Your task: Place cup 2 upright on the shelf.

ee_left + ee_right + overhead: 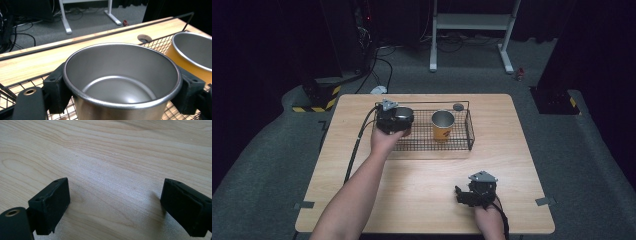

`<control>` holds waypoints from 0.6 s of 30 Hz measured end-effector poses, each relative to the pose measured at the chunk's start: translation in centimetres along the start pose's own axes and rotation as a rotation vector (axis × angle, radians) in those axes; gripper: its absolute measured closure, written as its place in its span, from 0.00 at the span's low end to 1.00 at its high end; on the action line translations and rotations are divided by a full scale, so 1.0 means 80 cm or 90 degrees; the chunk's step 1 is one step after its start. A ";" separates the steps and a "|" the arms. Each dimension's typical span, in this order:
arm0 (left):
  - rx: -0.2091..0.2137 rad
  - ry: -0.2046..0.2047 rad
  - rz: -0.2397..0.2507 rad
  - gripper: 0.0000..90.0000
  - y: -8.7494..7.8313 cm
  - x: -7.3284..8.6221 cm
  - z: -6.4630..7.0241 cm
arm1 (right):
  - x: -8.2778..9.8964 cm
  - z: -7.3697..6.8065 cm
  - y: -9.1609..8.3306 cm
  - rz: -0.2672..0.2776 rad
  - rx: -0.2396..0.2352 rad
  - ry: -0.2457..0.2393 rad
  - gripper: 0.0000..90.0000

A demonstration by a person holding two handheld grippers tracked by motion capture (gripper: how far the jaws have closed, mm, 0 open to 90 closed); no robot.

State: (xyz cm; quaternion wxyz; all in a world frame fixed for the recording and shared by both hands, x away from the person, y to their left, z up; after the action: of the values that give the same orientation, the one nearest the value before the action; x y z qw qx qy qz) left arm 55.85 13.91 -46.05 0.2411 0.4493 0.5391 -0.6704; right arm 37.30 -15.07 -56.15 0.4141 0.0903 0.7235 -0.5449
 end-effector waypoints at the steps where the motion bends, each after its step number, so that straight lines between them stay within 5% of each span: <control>1: 0.000 0.000 0.000 0.21 0.000 0.000 0.000 | 0.000 0.000 0.000 0.000 0.000 0.000 0.10; 18: -0.027 0.039 -0.102 0.20 0.022 0.016 0.001 | 0.001 -0.001 -0.001 -0.001 -0.003 0.000 0.10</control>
State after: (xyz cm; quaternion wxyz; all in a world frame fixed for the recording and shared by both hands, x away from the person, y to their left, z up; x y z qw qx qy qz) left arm 56.61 13.52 -48.05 0.1795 0.4196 0.5945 -0.6621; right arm 37.20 -15.06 -56.13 0.4141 0.0890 0.7246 -0.5437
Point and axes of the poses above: each handheld gripper's, and its own axes: y roughly forward along the jaws, x roughly out of its underside, z roughly to its right, the point moved 5 cm from there along y, roughly forward along the jaws, and after that the axes turned 6 degrees about -x, right-handed, at the moved point
